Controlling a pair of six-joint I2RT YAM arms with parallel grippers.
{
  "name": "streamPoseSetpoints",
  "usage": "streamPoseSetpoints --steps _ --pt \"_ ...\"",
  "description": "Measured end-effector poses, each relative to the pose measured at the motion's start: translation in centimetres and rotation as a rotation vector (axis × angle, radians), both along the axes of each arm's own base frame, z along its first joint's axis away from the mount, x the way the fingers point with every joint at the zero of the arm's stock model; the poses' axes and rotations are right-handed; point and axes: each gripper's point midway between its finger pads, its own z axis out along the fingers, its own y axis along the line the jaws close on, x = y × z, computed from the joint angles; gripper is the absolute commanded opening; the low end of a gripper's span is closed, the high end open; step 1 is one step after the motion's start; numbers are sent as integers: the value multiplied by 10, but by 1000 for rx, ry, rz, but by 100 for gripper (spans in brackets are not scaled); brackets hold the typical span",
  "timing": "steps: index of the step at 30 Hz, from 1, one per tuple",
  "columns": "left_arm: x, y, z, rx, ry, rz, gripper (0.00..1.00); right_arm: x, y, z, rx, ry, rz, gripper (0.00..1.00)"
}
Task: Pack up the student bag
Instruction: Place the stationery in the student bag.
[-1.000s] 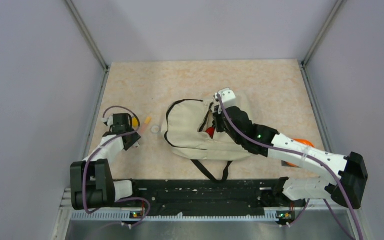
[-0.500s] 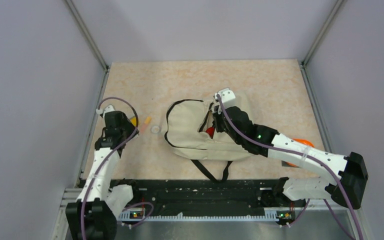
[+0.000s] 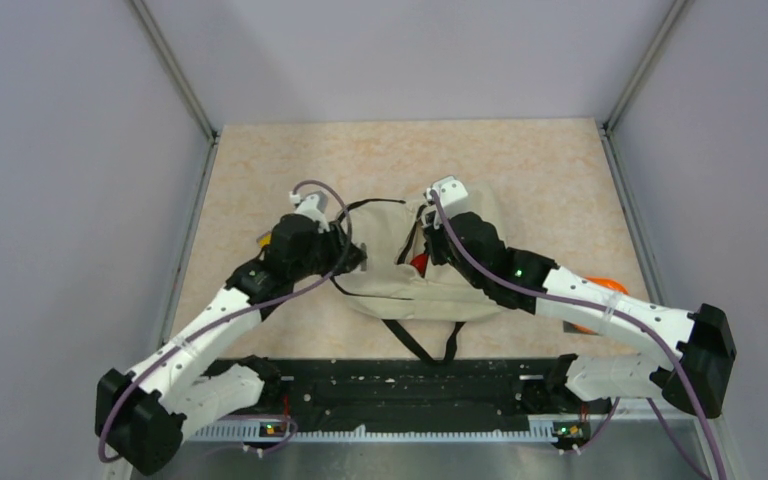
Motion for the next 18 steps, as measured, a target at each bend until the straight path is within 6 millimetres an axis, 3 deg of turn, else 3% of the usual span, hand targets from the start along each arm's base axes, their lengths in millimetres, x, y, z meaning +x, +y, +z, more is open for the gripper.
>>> streamPoseSetpoints --steps 3,8,11,18 --pt "-8 -40 1 -29 29 -115 41 0 0 0 -1 0 3 0" --pt "-12 -106 22 -112 14 -293 41 0 0 0 -6 -2 6 0" --pt "-7 -125 21 -132 18 -332 41 -1 0 2 -2 -4 8 0" --pt "8 -143 6 -145 30 -345 42 -4 -2 7 11 -7 18 0"
